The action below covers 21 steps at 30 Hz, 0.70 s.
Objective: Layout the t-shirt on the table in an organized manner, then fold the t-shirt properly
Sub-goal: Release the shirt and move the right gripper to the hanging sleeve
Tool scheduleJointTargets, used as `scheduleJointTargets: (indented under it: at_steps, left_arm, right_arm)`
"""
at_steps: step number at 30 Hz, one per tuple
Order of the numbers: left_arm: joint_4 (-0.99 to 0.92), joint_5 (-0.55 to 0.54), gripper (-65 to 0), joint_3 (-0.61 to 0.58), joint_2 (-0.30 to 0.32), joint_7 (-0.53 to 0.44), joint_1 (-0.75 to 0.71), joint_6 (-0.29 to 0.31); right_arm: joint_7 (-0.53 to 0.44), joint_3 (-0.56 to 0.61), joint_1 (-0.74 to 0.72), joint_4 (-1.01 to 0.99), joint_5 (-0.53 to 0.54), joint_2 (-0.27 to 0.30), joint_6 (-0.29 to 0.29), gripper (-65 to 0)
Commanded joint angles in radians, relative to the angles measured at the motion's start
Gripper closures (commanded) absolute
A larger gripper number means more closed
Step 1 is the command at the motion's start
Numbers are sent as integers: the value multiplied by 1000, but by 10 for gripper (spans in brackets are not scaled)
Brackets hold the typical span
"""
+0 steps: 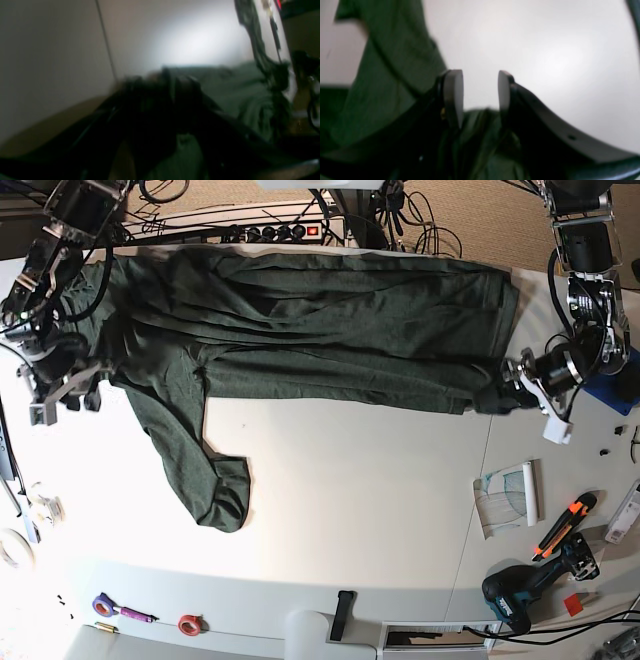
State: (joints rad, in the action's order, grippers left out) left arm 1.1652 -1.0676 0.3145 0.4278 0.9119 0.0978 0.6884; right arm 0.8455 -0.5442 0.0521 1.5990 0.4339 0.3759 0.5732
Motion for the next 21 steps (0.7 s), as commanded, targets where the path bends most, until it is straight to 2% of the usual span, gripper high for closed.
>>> scheduleJointTargets:
  at_steps: [1, 3, 7, 10, 15, 18, 21]
  left_arm:
    - [16, -3, -259, 5, 24, -47, 22, 10]
    - [16, 34, -270, 5, 27, -82, 34, 10]
    - [16, 63, -271, 5, 27, -84, 60, 10]
    - [16, 63, -271, 5, 35, -119, 85, 10]
    - [16, 84, -271, 5, 72, -152, 166, 10]
    - [16, 144, -272, 5, 88, -151, 211, 10]
    - [16, 222, -331, 5, 102, -174, 237, -14]
  right_arm:
    - [-37, -8, -26, 16, 1, 20, 0, -230]
    - [-42, -7, -50, 16, -2, 19, -4, -230]
    - [-51, -5, -87, 16, -3, 15, -3, -230]
    - [-69, 26, -99, 16, -60, 15, 17, -232]
    - [-115, 168, -102, 15, -164, 15, 19, -310]
    - [-162, 279, -106, 8, -229, 14, -29, -310]
    - [-187, 384, -124, -8, -325, 14, -106, -310]
